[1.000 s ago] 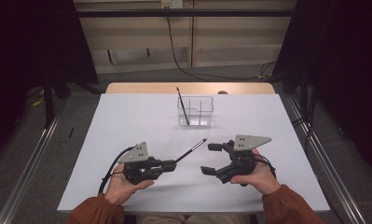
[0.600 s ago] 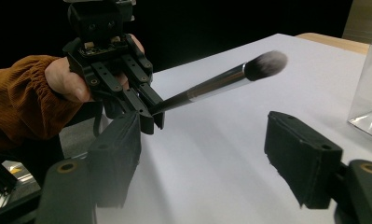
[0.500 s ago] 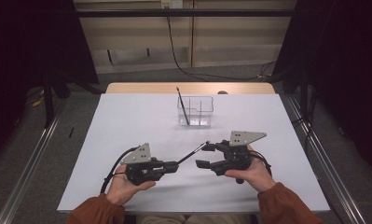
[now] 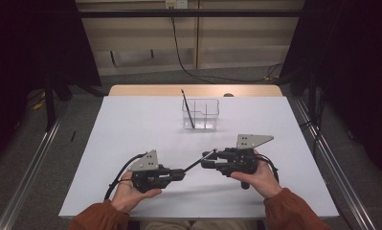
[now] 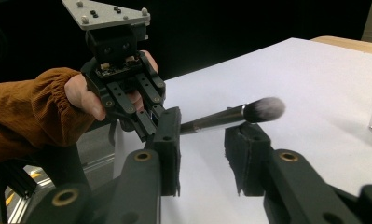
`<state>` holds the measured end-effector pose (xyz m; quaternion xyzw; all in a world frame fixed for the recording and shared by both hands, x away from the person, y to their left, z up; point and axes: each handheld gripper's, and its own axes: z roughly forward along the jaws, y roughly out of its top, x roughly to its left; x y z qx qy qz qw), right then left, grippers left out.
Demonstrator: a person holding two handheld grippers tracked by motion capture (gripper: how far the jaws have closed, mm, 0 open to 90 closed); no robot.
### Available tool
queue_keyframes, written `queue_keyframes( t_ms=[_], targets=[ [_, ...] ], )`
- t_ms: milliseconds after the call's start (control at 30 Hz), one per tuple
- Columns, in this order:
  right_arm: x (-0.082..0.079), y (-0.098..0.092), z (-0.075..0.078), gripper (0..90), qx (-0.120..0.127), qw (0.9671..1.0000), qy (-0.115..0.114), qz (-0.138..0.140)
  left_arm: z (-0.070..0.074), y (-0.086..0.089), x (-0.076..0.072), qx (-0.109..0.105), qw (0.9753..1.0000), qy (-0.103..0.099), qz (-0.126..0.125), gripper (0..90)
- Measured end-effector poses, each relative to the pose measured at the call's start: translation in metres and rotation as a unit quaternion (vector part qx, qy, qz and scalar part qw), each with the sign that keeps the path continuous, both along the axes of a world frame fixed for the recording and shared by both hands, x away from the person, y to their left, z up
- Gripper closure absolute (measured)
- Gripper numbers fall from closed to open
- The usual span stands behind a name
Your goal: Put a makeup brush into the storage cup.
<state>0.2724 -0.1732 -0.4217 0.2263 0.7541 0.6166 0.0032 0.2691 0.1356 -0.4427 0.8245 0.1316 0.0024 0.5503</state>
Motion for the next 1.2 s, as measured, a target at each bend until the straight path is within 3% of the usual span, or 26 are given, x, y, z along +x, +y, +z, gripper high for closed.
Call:
queue_keyframes(
  t_ms=[467,967,1067,1200],
  targets=[
    [0.0028,0.0000,-0.0012,77.5,0.023,0.9994,0.022,0.012,-0.0041,-0.0048,-0.0002,0.019,0.9998,-0.002,-0.010,83.8],
    [0.0053,0.0025,-0.0024,83.4,0.063,0.9965,0.048,0.029,-0.0045,-0.0053,0.0015,0.019,0.9997,-0.013,-0.003,83.2],
    [0.0047,0.0026,-0.0017,83.7,0.065,0.9962,0.049,0.030,-0.0048,-0.0041,0.0031,0.016,0.9998,-0.011,0.001,81.5],
    [0.0052,-0.0005,-0.0006,83.7,0.070,0.9963,0.046,0.019,-0.0046,-0.0026,0.0046,0.007,0.9999,-0.006,0.015,69.6]
  ],
)
